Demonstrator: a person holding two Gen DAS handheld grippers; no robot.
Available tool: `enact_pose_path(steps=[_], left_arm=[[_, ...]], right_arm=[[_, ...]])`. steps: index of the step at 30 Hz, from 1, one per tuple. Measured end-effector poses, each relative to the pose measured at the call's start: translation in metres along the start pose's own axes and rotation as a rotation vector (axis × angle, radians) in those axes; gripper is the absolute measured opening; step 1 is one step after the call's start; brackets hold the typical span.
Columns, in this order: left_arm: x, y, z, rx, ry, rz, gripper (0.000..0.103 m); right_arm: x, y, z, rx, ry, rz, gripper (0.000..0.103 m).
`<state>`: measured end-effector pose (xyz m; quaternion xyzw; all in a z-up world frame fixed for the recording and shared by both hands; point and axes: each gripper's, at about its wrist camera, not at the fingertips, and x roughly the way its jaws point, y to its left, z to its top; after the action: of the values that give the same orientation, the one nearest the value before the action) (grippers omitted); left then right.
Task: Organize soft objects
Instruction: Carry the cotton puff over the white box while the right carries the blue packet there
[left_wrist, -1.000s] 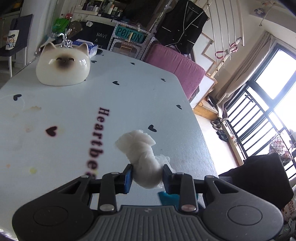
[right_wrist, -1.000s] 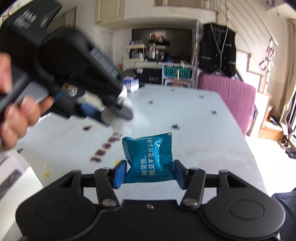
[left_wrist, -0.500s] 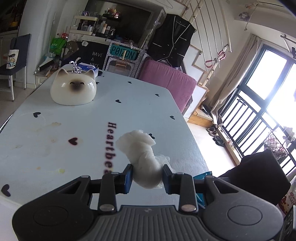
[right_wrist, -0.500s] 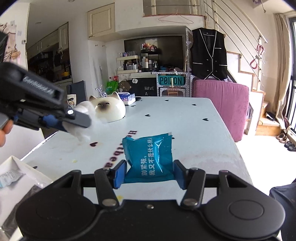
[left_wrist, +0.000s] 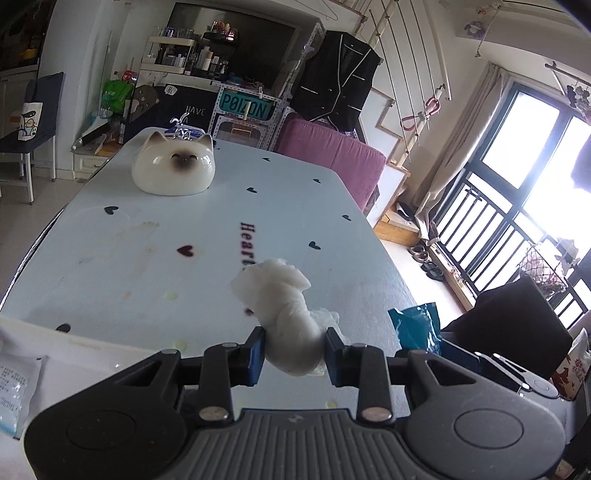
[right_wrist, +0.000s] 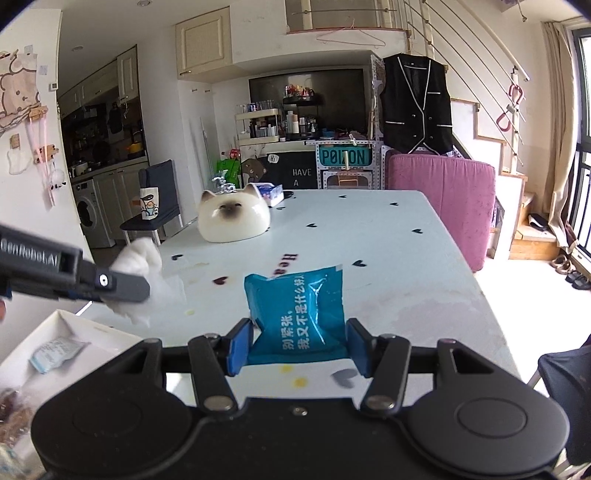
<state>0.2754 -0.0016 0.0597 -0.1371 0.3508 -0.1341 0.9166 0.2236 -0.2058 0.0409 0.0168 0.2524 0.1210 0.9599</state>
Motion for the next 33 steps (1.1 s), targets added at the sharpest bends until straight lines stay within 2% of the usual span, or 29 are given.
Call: enact_pose_path(steps=[9,23,28,33], left_arm=[[-0.039,0.031,-0.025,0.024,0.007,-0.016,0.035],[-0.097,0.097,-0.035,0.076,-0.004,0.043,0.035],[-0.102,0.126,-0.046,0.058,0.027,0.077,0.035],[-0.091,0.146,-0.066,0.056,0.106,0.077,0.035]], right_arm=[[-0.014,0.049,-0.008,0.014,0.023,0.046,0.056],[-0.009,0.12,-0.01,0.021,0.076,0.166,0.057],[0.001,0.14,-0.013,0.043,0.122,0.222,0.057],[0.02,0.163,-0.016,0.043,0.185,0.257,0.057]])
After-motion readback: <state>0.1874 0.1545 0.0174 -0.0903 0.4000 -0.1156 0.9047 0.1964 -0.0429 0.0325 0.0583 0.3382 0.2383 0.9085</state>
